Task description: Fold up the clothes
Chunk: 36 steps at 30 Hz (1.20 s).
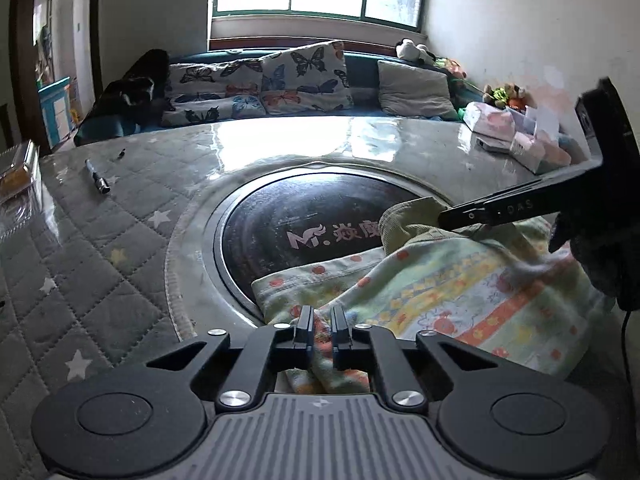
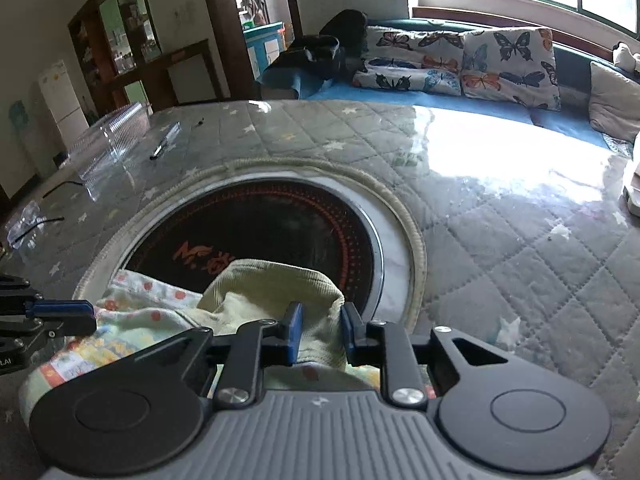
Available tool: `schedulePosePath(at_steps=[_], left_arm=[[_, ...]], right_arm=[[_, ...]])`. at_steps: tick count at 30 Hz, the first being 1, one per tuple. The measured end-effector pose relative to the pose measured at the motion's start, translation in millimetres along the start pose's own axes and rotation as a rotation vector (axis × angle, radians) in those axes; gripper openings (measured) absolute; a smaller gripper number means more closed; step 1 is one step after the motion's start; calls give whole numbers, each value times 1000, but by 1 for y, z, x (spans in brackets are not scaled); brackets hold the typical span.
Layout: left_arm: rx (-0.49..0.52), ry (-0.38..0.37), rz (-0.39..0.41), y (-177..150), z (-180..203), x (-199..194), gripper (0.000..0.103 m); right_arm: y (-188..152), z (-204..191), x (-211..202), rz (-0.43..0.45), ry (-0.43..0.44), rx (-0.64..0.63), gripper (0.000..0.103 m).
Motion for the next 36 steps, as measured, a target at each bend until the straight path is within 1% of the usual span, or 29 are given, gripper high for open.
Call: schedulePosePath(at_steps=[1,3,4,7,8,10,12,13,15,18,19,20,22,27,29,32,36], left_arm=[[4,3,0,-1,0,1,3],[10,9,8,0,1,0,3],[14,9,13,0,2,-1,4],[13,23,17,3,2,-2,9],[7,24,12,3,1,-2,15],[-4,37,0,3,-1,0,49],[-8,50,7,3,-1,-2,49],[-12,52,12,3,-1,-3,49],[-21,52,21,4,0,-5,49],[-26,11,42,8,13,-16,49],[-23,-5,49,9,19,-20,49],[-18,-31,58,9,26,-25,49],[-7,-82,75,8,40,-35,49],[56,-186,80,-4,75,-51,49],[81,-203,68,-11,85,-53,49],[106,-211,49,-22,92,-51,48],[117,-170,37,-28,89,-39,48]], right_arm=[[0,0,0,1,-4,0,13],[1,0,0,4,-12,0,12],[1,0,0,5,-16,0,8],[1,1,0,8,-28,0,4],[1,1,0,10,-32,-1,4],[2,1,0,12,-40,-1,4],[2,2,0,9,-48,-3,7],[3,3,-2,14,-50,-7,11],[5,5,-7,27,-55,-11,12],[8,5,-27,52,-49,-18,18],[7,4,-34,54,-41,-34,22],[5,1,-42,55,-32,-52,29],[-3,-4,-59,54,-15,-98,34],[-39,-24,-98,34,35,-182,34],[-55,-33,-108,32,59,-189,34],[-74,-47,-108,25,77,-213,33],[-81,-62,-92,30,88,-248,33]])
Point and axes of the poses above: each gripper's, at about its wrist camera, not at the fingertips, and x roughly the way its jaws point, z to its right, y to its top, the point moved 7 cm from there along x, roughly the way its jaws point
